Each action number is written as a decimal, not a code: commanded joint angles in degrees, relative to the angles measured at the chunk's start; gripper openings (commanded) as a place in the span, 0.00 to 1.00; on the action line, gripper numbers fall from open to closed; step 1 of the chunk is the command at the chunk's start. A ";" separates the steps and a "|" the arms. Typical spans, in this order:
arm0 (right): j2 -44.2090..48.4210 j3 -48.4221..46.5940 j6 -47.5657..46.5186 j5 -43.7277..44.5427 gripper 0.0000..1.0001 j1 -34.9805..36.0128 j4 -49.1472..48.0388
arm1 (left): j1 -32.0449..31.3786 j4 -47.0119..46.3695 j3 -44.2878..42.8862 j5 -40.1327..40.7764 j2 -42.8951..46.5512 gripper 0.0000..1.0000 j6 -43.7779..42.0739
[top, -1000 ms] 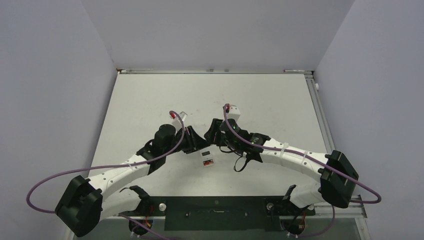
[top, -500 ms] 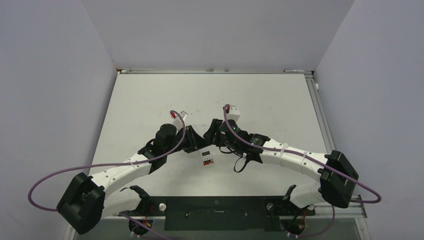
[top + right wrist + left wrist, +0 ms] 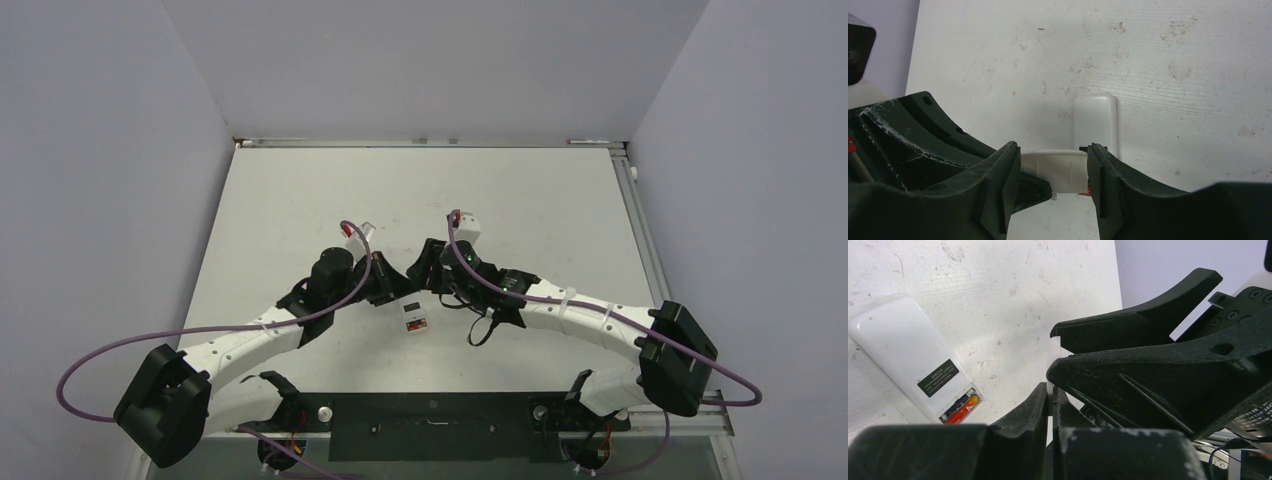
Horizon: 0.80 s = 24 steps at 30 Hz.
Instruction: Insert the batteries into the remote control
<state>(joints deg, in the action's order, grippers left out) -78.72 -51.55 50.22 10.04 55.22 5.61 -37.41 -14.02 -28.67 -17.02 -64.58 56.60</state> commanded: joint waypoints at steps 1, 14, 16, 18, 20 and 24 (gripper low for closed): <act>2.86 0.57 -0.62 0.65 0.40 0.55 -0.80 | -0.21 -5.44 -1.66 -0.71 0.10 0.00 -0.58; 11.01 -0.51 -10.67 -1.08 0.62 -1.09 7.02 | 0.05 -3.89 -1.86 -6.82 -0.01 0.00 -3.31; 12.67 -0.73 -13.64 -2.73 0.62 -1.40 8.84 | 0.05 -3.22 -2.23 -8.70 0.06 0.00 -4.18; 14.15 -1.14 -16.84 -4.41 0.62 -1.92 11.14 | 0.13 -2.54 -2.61 -10.85 0.15 0.00 -5.04; 15.56 -2.01 -20.36 -5.93 0.62 -2.36 14.19 | 0.14 -1.74 -3.06 -13.61 0.29 0.00 -6.14; 18.90 -3.17 -26.26 -8.60 0.62 -2.75 19.96 | 0.36 0.82 -4.68 -18.70 0.22 0.00 -7.85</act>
<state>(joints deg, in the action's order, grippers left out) -63.59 -51.66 32.38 5.10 53.04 19.14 -37.39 -14.15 -29.43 -28.42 -64.62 51.92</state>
